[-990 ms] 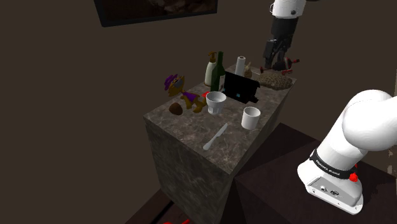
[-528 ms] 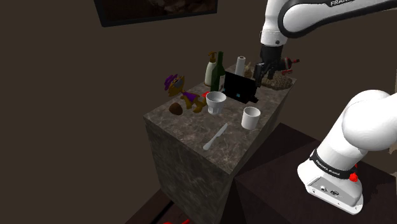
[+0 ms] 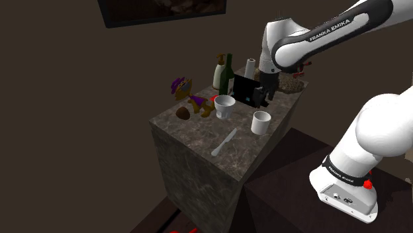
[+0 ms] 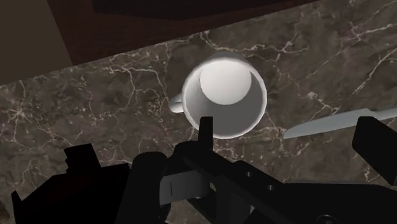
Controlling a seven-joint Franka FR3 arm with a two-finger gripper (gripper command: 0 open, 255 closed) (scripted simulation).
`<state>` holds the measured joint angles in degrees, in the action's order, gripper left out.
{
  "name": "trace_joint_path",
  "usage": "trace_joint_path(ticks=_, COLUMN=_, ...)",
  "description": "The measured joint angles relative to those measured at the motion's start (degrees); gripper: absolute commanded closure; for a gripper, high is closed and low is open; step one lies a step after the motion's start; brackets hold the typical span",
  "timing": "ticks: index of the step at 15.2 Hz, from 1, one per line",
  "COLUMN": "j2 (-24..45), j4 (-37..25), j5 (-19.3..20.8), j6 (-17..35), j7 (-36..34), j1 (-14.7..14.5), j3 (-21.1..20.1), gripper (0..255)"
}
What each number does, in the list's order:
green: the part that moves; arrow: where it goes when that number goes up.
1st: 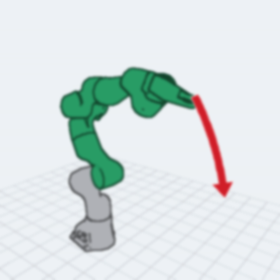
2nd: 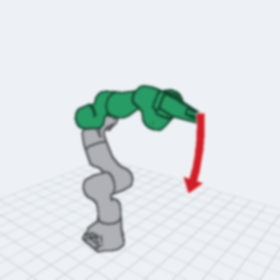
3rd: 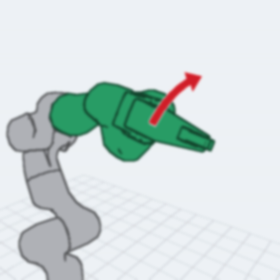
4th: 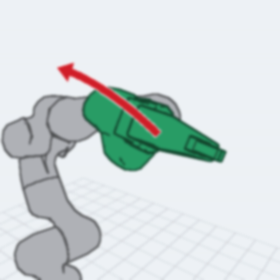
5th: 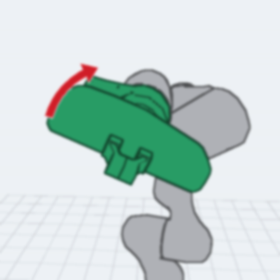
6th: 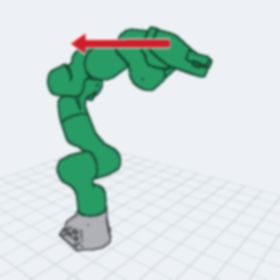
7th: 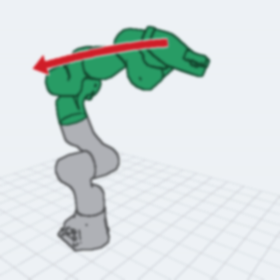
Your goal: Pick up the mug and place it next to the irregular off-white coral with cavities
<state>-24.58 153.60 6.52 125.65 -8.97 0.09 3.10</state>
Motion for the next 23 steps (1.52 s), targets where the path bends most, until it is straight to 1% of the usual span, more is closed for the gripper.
trace_joint_path(ticks=2, j2=3.96, j4=1.54, j5=0.27, j6=5.21, j7=-0.33, j1=0.31, j3=0.37, gripper=0)
trace_joint_path(ticks=4, j2=8.38, j4=1.63, j5=0.13, j6=9.55, j7=-1.11, j1=0.22, j3=0.32, gripper=0)
trace_joint_path(ticks=7, j2=12.82, j4=2.06, j5=0.30, j6=14.38, j7=-1.49, j1=0.38, j3=0.50, gripper=0)
trace_joint_path(ticks=13, j2=17.51, j4=3.07, j5=0.79, j6=20.11, j7=-1.95, j1=0.59, j3=0.63, gripper=0)
trace_joint_path(ticks=19, j2=18.24, j4=3.27, j5=0.90, j6=21.07, j7=-2.00, j1=0.64, j3=0.67, gripper=0)
trace_joint_path(ticks=20, j2=18.25, j4=3.27, j5=0.90, j6=21.08, j7=-2.00, j1=0.64, j3=0.67, gripper=255)
trace_joint_path(ticks=23, j2=18.25, j4=3.27, j5=0.90, j6=21.09, j7=-2.00, j1=0.64, j3=0.67, gripper=255)
